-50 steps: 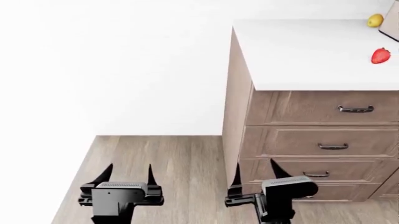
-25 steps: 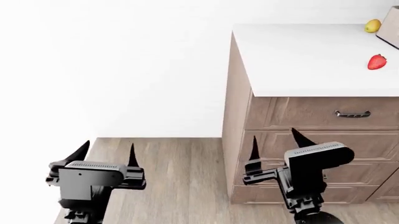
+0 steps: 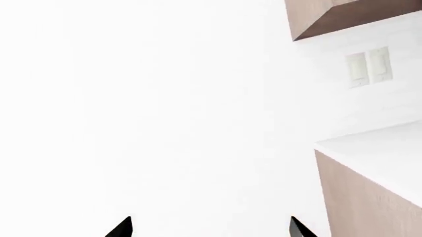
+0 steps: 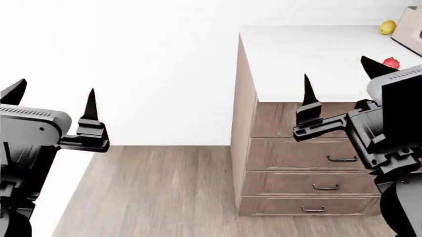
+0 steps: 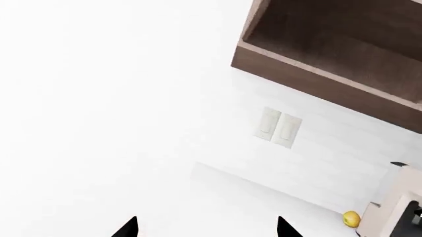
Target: Pick the strawberry from the counter and place it in the cabinet.
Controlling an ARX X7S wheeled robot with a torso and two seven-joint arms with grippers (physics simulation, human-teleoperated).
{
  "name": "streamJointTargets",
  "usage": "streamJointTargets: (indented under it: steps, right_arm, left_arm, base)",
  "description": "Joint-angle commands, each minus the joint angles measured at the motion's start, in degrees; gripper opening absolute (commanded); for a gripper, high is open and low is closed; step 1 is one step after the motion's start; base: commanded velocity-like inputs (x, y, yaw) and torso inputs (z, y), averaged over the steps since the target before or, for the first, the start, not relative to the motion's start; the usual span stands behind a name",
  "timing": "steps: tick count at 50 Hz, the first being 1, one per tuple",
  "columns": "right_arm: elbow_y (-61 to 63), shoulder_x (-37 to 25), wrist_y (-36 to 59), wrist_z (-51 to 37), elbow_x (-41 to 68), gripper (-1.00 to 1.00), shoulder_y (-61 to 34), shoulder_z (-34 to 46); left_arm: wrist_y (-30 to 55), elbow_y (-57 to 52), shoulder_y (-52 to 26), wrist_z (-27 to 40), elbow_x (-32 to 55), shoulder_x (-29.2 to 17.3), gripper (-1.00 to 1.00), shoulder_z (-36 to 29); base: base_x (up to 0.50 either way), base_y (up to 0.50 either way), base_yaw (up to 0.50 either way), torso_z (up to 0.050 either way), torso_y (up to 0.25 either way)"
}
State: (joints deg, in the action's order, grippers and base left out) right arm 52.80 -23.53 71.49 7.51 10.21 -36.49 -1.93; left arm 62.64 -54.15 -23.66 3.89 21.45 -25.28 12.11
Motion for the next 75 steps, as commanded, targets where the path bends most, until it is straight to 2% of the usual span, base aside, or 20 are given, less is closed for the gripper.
streamJointTargets:
  steps: [1,11,29,51,65,75]
  right_arm:
    - [2.59,-2.29,8.75,2.39,2.17,1.0,-9.11,-1.99]
    - [2.1,-1.39,8.88,2.82,2.99,1.0,-9.76,-3.24]
    - [2.43,-0.86,11.02,3.57,4.18,1.0,-8.88,-6.77]
    - [0.7,-0.66,8.06,4.56,5.06,1.0,-5.72,-9.31]
    - [1.35,-0.55,8.27,4.64,5.81,1.0,-4.62,-9.58]
    - [2.48,-0.24,9.3,4.61,6.74,1.0,-4.89,-9.26]
  left_arm:
    - [11.28,-4.31,-10.02,0.21,5.68,-3.4,1.0,2.33]
    - [13.76,-4.5,-13.2,0.77,7.95,-4.2,1.0,2.49]
    - [12.88,-3.8,-13.52,1.72,10.1,-4.93,1.0,3.05]
    - [16.4,-4.54,-17.1,4.45,14.89,-5.4,1.0,2.31]
    - [8.97,-2.47,-11.54,4.08,13.69,-6.85,1.0,1.89]
    - [7.83,-2.67,-10.04,4.05,14.23,-7.33,1.0,3.07]
  base:
    - [0.09,-0.49,0.0,0.0,0.0]
    - [0.18,-0.46,0.0,0.0,0.0]
    - [0.19,-0.46,0.0,0.0,0.0]
    - [0.18,-0.46,0.0,0.0,0.0]
    - [0.18,-0.46,0.0,0.0,0.0]
    - [0.19,-0.46,0.0,0.0,0.0]
